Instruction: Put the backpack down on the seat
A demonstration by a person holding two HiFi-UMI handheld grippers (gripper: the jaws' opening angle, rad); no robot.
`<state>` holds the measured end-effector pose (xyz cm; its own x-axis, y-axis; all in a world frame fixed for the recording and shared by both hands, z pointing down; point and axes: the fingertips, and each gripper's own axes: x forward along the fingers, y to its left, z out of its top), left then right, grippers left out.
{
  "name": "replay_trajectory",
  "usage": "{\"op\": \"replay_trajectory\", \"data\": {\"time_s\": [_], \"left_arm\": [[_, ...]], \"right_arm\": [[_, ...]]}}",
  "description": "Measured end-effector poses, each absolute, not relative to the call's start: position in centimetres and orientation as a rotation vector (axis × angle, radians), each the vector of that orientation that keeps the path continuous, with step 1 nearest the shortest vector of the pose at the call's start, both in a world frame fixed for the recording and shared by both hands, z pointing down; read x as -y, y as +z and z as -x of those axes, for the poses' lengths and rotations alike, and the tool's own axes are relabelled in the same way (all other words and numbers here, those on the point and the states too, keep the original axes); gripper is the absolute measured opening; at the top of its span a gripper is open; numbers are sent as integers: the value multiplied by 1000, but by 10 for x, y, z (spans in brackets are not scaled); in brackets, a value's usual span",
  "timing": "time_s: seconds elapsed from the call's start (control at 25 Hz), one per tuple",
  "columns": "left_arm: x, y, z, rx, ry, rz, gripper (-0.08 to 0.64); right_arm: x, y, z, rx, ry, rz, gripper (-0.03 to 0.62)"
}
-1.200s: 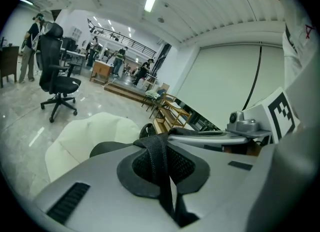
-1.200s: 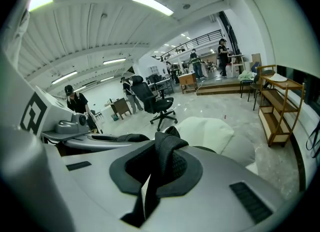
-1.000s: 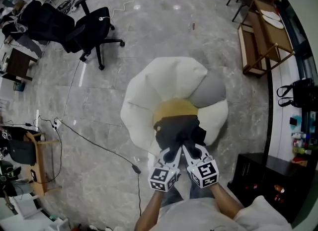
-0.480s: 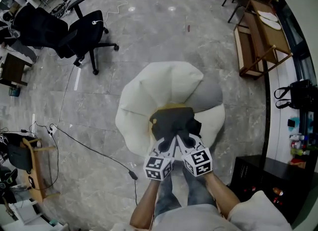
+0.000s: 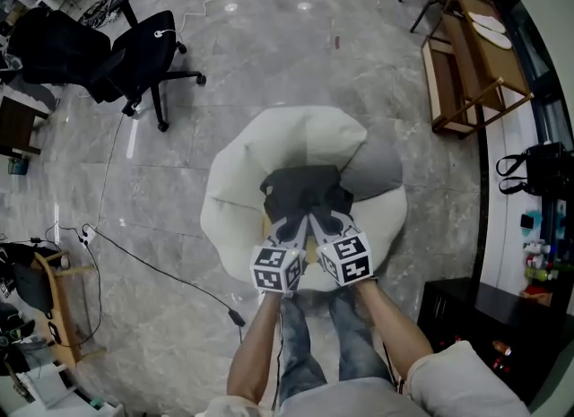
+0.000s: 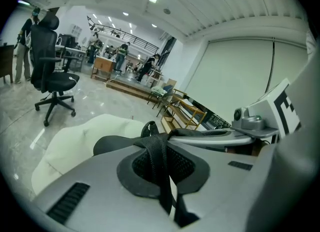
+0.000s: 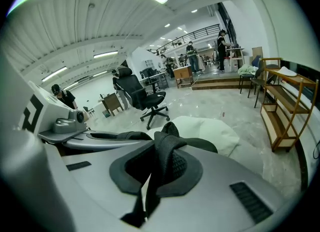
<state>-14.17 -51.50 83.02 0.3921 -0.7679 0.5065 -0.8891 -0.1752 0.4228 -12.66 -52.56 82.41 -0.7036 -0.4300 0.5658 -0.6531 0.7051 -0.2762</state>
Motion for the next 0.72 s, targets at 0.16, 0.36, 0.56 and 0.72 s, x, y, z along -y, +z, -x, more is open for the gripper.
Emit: {"op": "replay_trajectory", "data": {"time_s": [0.16, 0.36, 0.56, 0.72], "left_arm": [[530, 863, 153, 1372, 238, -1933, 38], [537, 893, 156, 1338, 239, -1923, 38], [546, 897, 156, 1341, 248, -1916, 38], [538, 897, 153, 1319, 254, -1920, 39]], "right_arm": [[538, 858, 137, 2385, 703, -804, 31], [542, 889, 139, 2348, 740, -802, 31], [552, 895, 140, 2348, 702, -786, 32], [545, 896, 137, 2340, 719, -787, 32]]}}
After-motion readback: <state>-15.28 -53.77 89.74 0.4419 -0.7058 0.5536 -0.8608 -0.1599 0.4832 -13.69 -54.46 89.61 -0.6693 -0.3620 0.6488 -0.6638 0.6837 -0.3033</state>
